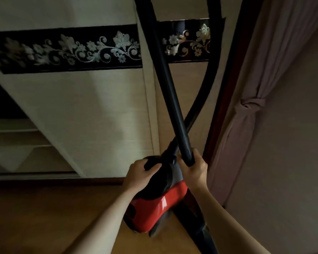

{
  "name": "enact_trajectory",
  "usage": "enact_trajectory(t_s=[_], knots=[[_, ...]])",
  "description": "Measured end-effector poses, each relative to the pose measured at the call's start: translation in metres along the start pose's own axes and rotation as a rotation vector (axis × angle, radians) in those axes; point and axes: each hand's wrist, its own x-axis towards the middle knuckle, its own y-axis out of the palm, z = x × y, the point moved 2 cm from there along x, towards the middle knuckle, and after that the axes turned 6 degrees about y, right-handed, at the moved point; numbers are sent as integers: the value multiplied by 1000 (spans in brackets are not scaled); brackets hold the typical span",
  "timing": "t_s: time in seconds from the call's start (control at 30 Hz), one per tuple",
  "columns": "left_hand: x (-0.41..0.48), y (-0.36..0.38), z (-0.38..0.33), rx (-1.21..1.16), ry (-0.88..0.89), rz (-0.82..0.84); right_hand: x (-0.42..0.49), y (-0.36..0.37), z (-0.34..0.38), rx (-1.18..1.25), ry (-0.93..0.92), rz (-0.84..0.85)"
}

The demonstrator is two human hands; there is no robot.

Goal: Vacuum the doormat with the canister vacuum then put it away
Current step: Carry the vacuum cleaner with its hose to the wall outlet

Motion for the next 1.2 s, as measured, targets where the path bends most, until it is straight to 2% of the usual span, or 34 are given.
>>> enact_trajectory(t_s=[0.37,0.5,0.63,0.77,0.97,1.2], knots=[[-90,-82,58,12,-217,-408,-51,93,39,14,-116,347],[-133,-120,86,-17,-320,-514,-83,138,59,20,-160,440],[-174,-161,105,-10,-395,-605,-118,191,83,63,-206,612],[-209,-206,133,55,-464,-638,-154,249,104,71,-222,733],[-250,-282,206,98,-585,-700,-209,351,139,44,-145,918],[-282,-388,284,98,-617,-784,-272,488,189,25,-133,1000]])
